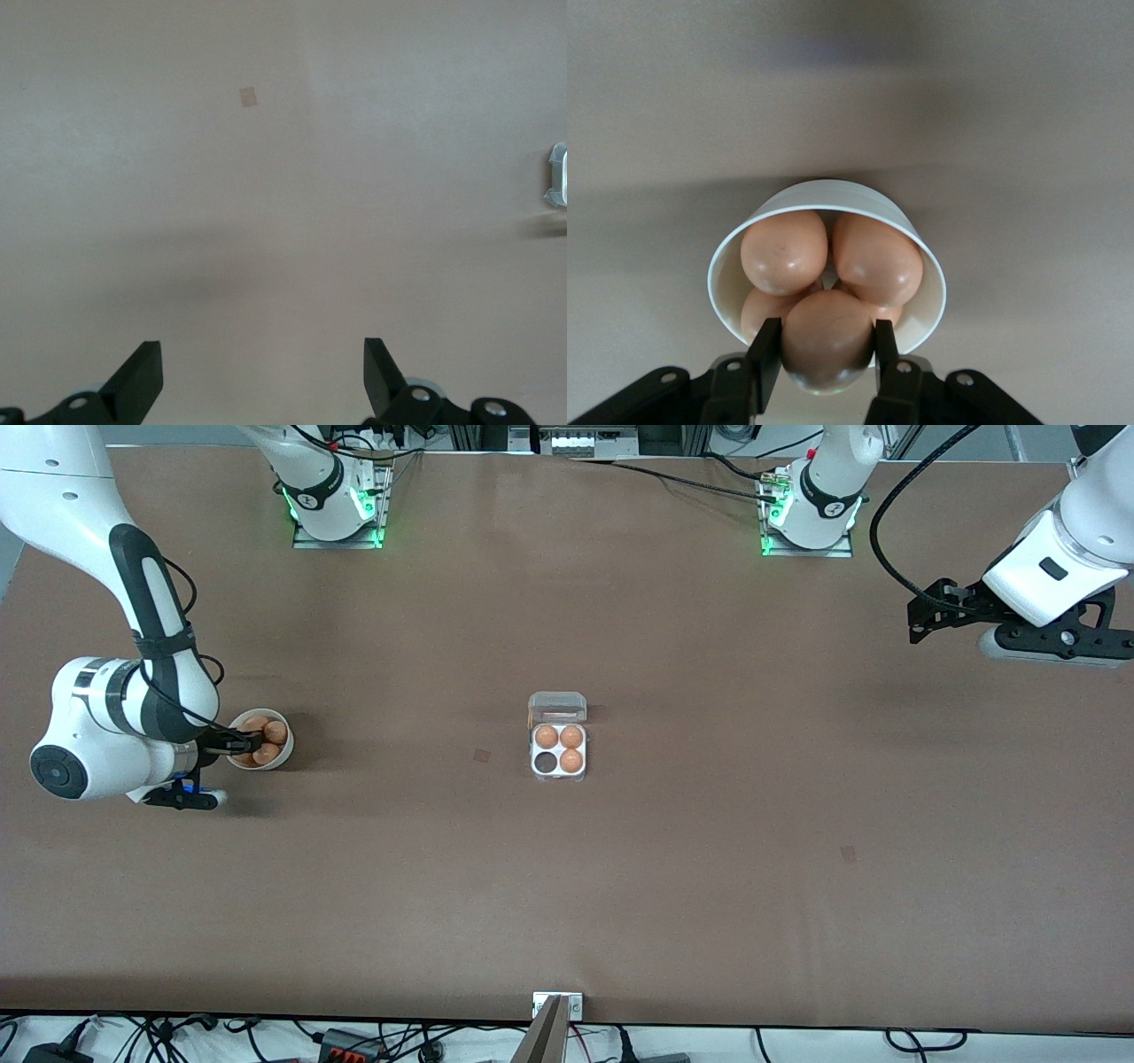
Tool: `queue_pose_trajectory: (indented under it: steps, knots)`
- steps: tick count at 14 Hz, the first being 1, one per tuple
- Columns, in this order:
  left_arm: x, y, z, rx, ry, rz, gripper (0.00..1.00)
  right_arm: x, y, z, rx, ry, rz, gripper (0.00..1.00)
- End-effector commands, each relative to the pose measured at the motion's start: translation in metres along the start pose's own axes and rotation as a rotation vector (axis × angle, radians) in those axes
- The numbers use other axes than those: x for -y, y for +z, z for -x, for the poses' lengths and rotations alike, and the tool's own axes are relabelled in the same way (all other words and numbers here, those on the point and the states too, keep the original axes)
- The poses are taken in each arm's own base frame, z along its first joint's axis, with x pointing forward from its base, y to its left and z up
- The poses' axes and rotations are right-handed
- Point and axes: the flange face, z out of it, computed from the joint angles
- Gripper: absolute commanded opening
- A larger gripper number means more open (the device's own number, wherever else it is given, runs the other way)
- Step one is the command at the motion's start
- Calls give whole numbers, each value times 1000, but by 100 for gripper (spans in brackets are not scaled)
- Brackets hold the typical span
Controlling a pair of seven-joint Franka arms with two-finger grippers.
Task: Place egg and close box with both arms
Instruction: 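Grasp one brown egg from the bowl with the right gripper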
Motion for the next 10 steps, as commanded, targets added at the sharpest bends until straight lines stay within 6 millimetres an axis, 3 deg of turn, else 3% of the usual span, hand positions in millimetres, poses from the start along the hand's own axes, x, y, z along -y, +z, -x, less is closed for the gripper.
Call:
queue_pose_trajectory:
  steps: [1, 2, 4, 5, 7, 10]
  knots:
    - [-2, -7, -2, -5, 13, 6, 100, 2, -17, 0, -11, -9, -11, 24]
    - [-2, -7, -2, -5, 13, 6, 100, 7, -33, -1, -31, -20, -9, 23]
    - [-2, -7, -2, -5, 13, 6, 100, 25, -91, 3, -63, -51, -7, 23]
    - [-2, -7, -2, -5, 13, 6, 100, 48, -115, 7, -78, -90, -1, 23]
    - [-2, -7, -2, -5, 13, 6, 100, 105, -141, 12, -126, -164, 6, 23]
    - [-2, -7, -2, -5, 13, 6, 100, 219, -152, 23, -257, -307, 32, 23]
